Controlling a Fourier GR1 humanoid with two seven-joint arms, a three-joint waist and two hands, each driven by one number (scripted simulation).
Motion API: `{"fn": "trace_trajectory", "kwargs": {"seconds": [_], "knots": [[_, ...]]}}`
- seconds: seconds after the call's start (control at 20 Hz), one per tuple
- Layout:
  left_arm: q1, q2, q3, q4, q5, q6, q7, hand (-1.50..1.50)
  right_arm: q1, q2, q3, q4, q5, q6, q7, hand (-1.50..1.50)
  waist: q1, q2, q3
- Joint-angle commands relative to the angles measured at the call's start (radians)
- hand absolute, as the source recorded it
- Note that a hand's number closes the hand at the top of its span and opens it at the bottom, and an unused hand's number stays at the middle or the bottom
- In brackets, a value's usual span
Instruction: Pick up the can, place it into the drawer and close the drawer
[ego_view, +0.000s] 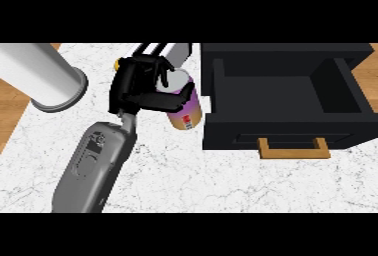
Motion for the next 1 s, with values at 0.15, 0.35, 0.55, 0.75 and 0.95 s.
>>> {"fn": "trace_trajectory", "kwargs": {"seconds": [0.15,0.35,0.55,0.75,0.95], "knots": [[-0.238,-0.033,-0.011,0.073,-0.051,0.081,0.109,1.50,-0.019,-0.007,-0.021,0.043,0.003,0.023,-0.038,-1.50,-0.011,0.004,0.000],[-0.311,-0.033,-0.087,0.121,-0.028,0.166,0.126,1.50,0.016,0.013,-0.018,-0.041,-0.024,0.012,0.011,-1.50,-0.017,0.003,0.000],[-0.460,-0.034,-0.092,0.285,0.025,0.213,0.106,1.50,-0.008,-0.001,-0.018,0.030,0.011,0.033,-0.033,-1.50,-0.025,0.007,0.000],[-0.582,-0.034,-0.069,0.384,0.053,0.225,0.136,1.50,-0.039,-0.040,-0.066,0.025,-0.047,0.040,0.021,-1.50,-0.026,0.007,0.000],[-0.720,-0.034,-0.062,0.508,0.085,0.240,0.154,1.50,-0.046,-0.026,-0.035,0.015,-0.025,0.037,0.032,-1.50,-0.033,0.009,0.000]]}}
